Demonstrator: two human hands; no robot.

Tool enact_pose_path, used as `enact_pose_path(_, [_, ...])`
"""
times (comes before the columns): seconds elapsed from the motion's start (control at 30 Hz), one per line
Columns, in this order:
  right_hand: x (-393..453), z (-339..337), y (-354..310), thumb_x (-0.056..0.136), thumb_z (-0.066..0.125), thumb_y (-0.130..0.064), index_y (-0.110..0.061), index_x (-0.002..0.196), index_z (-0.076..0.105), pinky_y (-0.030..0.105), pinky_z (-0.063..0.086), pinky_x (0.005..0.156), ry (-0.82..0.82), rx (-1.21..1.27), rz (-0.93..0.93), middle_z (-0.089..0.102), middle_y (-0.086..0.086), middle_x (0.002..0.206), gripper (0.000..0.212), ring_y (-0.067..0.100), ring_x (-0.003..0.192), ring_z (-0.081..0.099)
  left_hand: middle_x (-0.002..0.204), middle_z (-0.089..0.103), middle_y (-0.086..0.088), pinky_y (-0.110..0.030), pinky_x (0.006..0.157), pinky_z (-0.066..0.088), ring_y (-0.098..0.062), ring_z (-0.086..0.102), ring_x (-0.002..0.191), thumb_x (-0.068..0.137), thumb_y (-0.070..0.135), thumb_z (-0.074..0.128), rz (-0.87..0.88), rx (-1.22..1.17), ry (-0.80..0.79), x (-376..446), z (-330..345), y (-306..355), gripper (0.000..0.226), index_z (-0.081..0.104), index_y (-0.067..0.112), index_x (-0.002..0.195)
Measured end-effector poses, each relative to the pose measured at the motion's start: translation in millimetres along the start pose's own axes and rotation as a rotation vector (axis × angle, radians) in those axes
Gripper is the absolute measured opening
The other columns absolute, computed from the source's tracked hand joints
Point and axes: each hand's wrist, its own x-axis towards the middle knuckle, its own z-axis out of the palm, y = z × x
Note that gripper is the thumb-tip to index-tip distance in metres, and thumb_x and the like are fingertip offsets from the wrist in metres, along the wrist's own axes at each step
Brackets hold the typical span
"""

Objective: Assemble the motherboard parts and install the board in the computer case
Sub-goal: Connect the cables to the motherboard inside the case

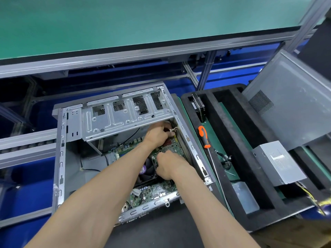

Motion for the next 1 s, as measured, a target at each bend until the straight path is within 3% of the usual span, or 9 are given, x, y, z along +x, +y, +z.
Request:
enact_pose_path(0.23, [0.2, 0.2, 0.2, 0.099, 0.044, -0.015, -0.005, 0.121, 0.05, 0.04, 0.041, 0.076, -0.007, 0.009, -0.002, 0.051, 0.017, 0.128, 0.025, 0.038, 0.113, 0.053, 0.11, 0.066, -0.01, -0.03, 0.076, 0.05, -0.027, 0.063, 0.097, 0.089, 0.029, 0.073, -0.005, 0.025, -0.048, -3.4, -3.7, 5.8, 0.032, 0.067, 0.014, 0.117])
enact_pose_path(0.3, [0.2, -0.1, 0.3, 0.099, 0.044, -0.015, -0.005, 0.119, 0.05, 0.04, 0.041, 0.075, -0.01, 0.02, -0.005, 0.051, 0.016, 0.127, 0.023, 0.037, 0.11, 0.054, 0.1, 0.066, -0.01, -0.036, 0.07, 0.054, -0.029, 0.065, 0.092, 0.095, 0.031, 0.065, -0.056, 0.128, -0.107, -7.9, -8.9, 7.7, 0.023, 0.063, 0.014, 0.11])
enact_pose_path(0.4, [-1.4, -0.5, 0.1, 0.098, 0.043, -0.013, -0.005, 0.115, 0.051, 0.04, 0.041, 0.074, -0.001, 0.037, -0.009, 0.052, 0.016, 0.125, 0.02, 0.034, 0.098, 0.051, 0.077, 0.065, -0.003, -0.033, 0.067, 0.048, -0.026, 0.064, 0.084, 0.094, 0.026, 0.059, -0.022, 0.194, 0.01, -23.6, -15.8, 8.9, 0.014, 0.063, 0.016, 0.087])
enact_pose_path(0.47, [-2.6, 0.7, -2.5, 0.097, 0.045, -0.012, -0.005, 0.116, 0.054, 0.039, 0.042, 0.074, 0.023, 0.042, -0.016, 0.054, 0.017, 0.124, 0.023, 0.035, 0.101, 0.054, 0.081, 0.071, 0.003, -0.025, 0.069, 0.048, -0.012, 0.064, 0.079, 0.089, 0.019, 0.062, 0.068, 0.087, 0.012, -35.3, -18.1, 10.6, 0.011, 0.072, 0.02, 0.084])
enact_pose_path(0.53, [-2.6, 2.7, -5.4, 0.096, 0.046, -0.012, -0.005, 0.121, 0.056, 0.038, 0.044, 0.076, 0.027, 0.036, -0.021, 0.056, 0.018, 0.126, 0.028, 0.037, 0.108, 0.057, 0.087, 0.073, 0.011, -0.018, 0.068, 0.045, -0.001, 0.064, 0.081, 0.086, 0.02, 0.067, 0.098, -0.05, -0.117, -44.3, -19.8, 16.6, 0.012, 0.075, 0.029, 0.083])
enact_pose_path(0.63, [0.2, 5.8, -5.9, 0.096, 0.045, -0.014, -0.005, 0.126, 0.055, 0.041, 0.049, 0.083, 0.003, 0.03, 0.002, 0.056, 0.017, 0.13, 0.033, 0.036, 0.114, 0.057, 0.089, 0.077, 0.003, -0.025, 0.076, 0.054, -0.013, 0.072, 0.087, 0.086, 0.024, 0.069, -0.041, -0.378, -0.345, -47.4, -18.8, 27.6, 0.01, 0.077, 0.02, 0.09])
enact_pose_path(0.73, [3.1, 8.4, -5.1, 0.095, 0.043, -0.013, -0.005, 0.135, 0.052, 0.042, 0.047, 0.09, -0.011, 0.005, 0.031, 0.055, 0.019, 0.137, 0.041, 0.035, 0.12, 0.055, 0.087, 0.077, -0.009, -0.024, 0.062, 0.057, -0.021, 0.074, 0.084, 0.086, 0.018, 0.071, -0.172, -0.583, -0.443, -50.1, -14.3, 34.5, 0.01, 0.076, 0.009, 0.082])
enact_pose_path(0.9, [6.8, 12.1, -8.4, 0.096, 0.041, -0.014, -0.004, 0.146, 0.043, 0.046, 0.043, 0.102, -0.026, -0.059, 0.067, 0.046, 0.022, 0.147, 0.05, 0.038, 0.132, 0.046, 0.089, 0.076, -0.014, -0.023, 0.061, 0.055, -0.025, 0.074, 0.081, 0.087, 0.019, 0.071, -0.169, -0.676, -0.536, -54.5, -11.9, 33.6, 0.021, 0.071, 0.015, 0.066])
enact_pose_path(1.0, [6.7, 11.0, -11.5, 0.096, 0.043, -0.014, -0.001, 0.143, 0.045, 0.046, 0.045, 0.101, -0.024, -0.069, 0.082, 0.046, 0.026, 0.145, 0.048, 0.041, 0.129, 0.048, 0.091, 0.075, -0.019, -0.027, 0.063, 0.057, -0.023, 0.074, 0.072, 0.101, 0.02, 0.055, -0.157, -0.694, -0.54, -59.2, -10.9, 28.0, 0.021, 0.053, 0.009, 0.083])
